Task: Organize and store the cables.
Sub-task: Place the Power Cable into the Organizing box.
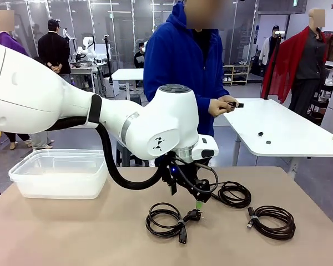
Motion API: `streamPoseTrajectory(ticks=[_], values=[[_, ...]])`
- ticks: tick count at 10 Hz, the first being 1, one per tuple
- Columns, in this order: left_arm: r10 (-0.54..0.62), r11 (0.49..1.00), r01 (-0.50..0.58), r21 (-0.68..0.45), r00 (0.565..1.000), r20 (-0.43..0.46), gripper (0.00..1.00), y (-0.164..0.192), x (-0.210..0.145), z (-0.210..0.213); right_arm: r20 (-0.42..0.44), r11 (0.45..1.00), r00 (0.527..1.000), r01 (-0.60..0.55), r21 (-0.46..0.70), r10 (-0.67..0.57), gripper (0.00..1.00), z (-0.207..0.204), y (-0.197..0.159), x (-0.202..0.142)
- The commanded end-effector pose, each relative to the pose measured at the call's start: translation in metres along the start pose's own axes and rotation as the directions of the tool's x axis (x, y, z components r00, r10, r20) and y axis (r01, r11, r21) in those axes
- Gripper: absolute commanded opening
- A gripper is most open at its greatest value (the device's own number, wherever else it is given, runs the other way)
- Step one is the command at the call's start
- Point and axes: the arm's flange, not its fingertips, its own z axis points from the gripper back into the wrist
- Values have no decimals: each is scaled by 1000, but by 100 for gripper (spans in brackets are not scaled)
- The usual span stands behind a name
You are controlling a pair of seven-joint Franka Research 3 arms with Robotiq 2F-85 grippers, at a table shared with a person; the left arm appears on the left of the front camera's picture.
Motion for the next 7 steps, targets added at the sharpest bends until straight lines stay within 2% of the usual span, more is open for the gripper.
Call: streamPoseTrajectory(ticks=[1,7], values=[[18,1000,-18,22,1000,5,100,-4,2,-2,2,1000,1000,3,2,-3,100,0,-1,-1],[51,999,-51,12,998,-30,100,-2,3,-4,2,1000,1000,3,2,-3,100,0,-1,-1]])
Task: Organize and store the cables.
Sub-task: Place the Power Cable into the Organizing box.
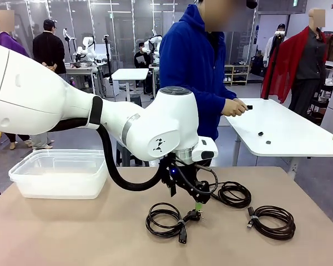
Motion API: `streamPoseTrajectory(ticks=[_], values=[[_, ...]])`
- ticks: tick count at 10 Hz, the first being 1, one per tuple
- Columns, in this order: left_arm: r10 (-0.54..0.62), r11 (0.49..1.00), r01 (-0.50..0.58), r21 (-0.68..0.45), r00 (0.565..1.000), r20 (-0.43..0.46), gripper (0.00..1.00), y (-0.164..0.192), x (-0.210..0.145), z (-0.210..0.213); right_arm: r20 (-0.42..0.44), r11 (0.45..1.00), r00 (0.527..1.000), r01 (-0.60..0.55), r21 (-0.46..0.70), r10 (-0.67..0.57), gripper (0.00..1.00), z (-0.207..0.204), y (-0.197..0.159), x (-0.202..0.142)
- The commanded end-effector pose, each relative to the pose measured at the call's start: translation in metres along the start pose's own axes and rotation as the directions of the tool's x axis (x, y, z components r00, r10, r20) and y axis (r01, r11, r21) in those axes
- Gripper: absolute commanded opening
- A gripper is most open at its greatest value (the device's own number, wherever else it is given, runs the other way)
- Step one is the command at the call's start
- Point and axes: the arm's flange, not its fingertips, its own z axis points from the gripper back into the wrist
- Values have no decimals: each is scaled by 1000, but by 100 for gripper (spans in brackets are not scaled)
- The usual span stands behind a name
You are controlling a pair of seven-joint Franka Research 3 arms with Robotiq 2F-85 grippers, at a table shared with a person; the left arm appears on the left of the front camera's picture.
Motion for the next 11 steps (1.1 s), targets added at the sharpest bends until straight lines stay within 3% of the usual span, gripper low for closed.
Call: streamPoseTrajectory(ticks=[1,4,7,9,11], values=[[51,999,-51,8,998,-27,100,-6,4,2,2,1000,1000,3,2,-3,100,0,-1,-1],[190,982,-190,6,981,-35,100,-6,3,-1,2,1000,1000,3,2,-3,100,0,-1,-1],[371,924,-368,105,928,-17,100,-15,0,-9,2,1000,1000,3,2,-3,100,0,-1,-1],[536,844,-535,39,844,-6,100,-13,-2,-16,2,1000,1000,3,2,-3,100,0,-1,-1],[626,776,-626,79,779,30,100,-11,-5,-22,2,1000,1000,3,2,-3,100,0,-1,-1]])
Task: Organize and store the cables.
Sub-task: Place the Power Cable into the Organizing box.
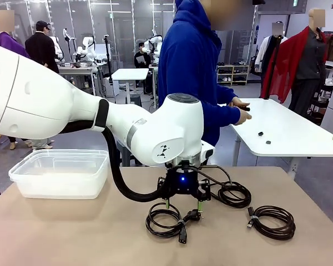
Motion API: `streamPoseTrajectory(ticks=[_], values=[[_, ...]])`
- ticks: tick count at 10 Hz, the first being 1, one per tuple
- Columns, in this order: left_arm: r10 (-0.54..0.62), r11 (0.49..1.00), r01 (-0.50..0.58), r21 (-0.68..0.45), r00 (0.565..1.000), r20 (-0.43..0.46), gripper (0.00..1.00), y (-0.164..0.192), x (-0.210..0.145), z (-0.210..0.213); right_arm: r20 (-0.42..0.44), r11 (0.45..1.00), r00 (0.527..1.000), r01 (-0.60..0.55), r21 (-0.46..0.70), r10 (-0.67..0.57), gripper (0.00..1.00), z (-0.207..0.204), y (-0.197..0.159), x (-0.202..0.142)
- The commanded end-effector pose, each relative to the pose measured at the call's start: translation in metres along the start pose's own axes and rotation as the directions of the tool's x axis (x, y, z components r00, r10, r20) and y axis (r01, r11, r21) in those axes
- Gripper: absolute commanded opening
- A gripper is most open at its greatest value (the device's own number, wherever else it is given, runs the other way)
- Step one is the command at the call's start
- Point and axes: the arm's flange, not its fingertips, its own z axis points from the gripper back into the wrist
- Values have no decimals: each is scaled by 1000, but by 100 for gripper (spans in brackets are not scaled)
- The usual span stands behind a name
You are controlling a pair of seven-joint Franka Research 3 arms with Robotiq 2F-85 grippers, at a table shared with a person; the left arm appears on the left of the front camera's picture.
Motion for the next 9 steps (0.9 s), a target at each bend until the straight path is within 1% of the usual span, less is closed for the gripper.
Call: streamPoseTrajectory(ticks=[1,5,7,9], values=[[77,997,-78,16,997,31,100,-1,-4,-9,2,1000,1000,3,2,-3,100,0,-1,-1],[69,998,-70,10,997,40,100,-1,-2,-14,2,1000,1000,3,2,-3,100,0,-1,-1],[68,998,-68,4,997,28,100,0,-1,-21,2,1000,1000,3,2,-3,100,0,-1,-1],[20,999,-19,-29,999,25,100,2,5,-37,2,1000,1000,3,2,-3,100,0,-1,-1]])
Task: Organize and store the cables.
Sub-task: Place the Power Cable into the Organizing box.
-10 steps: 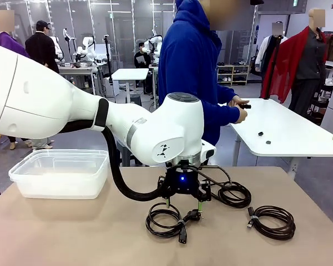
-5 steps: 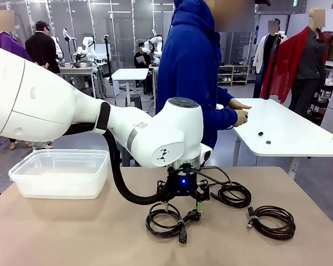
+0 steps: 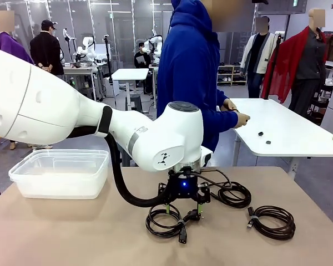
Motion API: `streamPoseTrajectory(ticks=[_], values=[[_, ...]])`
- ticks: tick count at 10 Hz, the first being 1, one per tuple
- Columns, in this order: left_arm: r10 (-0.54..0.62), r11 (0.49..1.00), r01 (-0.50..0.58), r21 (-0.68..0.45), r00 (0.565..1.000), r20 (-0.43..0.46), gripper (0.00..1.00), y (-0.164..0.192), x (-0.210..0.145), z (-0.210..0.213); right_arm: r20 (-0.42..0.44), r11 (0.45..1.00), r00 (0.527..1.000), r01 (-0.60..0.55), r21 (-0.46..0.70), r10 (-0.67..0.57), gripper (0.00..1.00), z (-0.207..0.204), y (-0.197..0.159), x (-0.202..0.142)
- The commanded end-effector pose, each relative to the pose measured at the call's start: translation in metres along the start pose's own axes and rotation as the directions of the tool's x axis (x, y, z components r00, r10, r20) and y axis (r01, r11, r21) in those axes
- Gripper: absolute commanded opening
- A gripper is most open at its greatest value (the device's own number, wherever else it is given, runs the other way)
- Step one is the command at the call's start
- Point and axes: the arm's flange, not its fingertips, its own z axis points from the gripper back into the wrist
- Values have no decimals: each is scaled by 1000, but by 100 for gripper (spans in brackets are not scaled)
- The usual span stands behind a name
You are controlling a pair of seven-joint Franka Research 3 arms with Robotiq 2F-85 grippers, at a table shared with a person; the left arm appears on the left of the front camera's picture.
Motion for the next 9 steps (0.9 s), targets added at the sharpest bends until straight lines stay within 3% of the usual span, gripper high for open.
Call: streamPoseTrajectory(ticks=[1,9], values=[[-67,998,67,-3,998,10,100,3,6,-22,2,1000,1000,3,2,-3,100,0,-1,-1],[-91,996,90,-25,994,-58,100,2,20,-75,2,1000,1000,3,2,-3,100,0,-1,-1]])
